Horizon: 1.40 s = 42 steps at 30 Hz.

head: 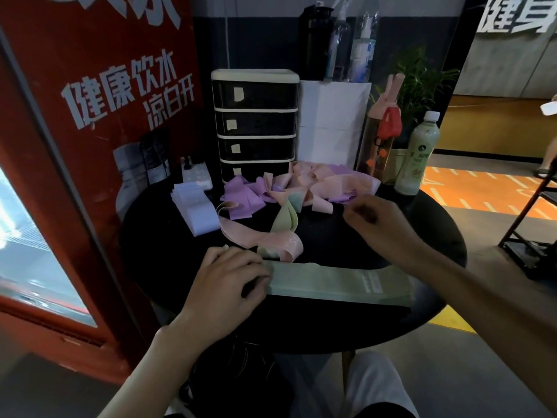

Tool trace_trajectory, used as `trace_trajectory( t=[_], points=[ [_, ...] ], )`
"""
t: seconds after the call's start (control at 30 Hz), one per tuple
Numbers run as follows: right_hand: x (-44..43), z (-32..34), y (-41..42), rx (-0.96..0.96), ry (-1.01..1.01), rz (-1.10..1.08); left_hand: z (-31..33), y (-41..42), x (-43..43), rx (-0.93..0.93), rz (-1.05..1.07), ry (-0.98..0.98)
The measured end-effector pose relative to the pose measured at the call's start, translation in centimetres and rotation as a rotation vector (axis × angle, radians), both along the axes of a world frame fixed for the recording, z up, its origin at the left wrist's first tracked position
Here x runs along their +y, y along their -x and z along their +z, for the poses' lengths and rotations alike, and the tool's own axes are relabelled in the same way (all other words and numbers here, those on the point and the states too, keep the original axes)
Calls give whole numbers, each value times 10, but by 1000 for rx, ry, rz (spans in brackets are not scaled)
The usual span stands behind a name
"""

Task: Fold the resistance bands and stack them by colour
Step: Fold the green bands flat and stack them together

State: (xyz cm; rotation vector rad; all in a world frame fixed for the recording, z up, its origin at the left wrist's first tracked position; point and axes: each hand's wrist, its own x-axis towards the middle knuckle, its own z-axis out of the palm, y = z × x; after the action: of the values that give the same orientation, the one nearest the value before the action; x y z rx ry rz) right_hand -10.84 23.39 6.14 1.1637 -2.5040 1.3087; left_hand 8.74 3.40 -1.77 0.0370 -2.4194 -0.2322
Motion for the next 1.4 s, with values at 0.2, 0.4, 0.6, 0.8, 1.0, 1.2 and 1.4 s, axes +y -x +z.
trace_trajectory(
  t=[0.2,0.4,0.6,0.8,1.0,1.2,1.4],
  points=[
    [-97,5,30,-80,-145,98,1,-1,0,-21,1,-62],
    [-139,-3,38,-143,-255,102,-1,0,-2,-34,1,-58],
    [-145,-5,37,-163,-266,83,-1,0,-4,-40,-6,-61],
    [-135,-2,33,-52,-217,53,0,-1,-3,-41,-12,-70],
    [-114,18,19,-19,-48,165,3,-2,0,36,-18,-67],
    [-95,48,21,-99,137,146,32,4,1,197,24,-33],
    [-81,78,25,-130,316,113,109,42,-6,247,-47,-201]
  ],
)
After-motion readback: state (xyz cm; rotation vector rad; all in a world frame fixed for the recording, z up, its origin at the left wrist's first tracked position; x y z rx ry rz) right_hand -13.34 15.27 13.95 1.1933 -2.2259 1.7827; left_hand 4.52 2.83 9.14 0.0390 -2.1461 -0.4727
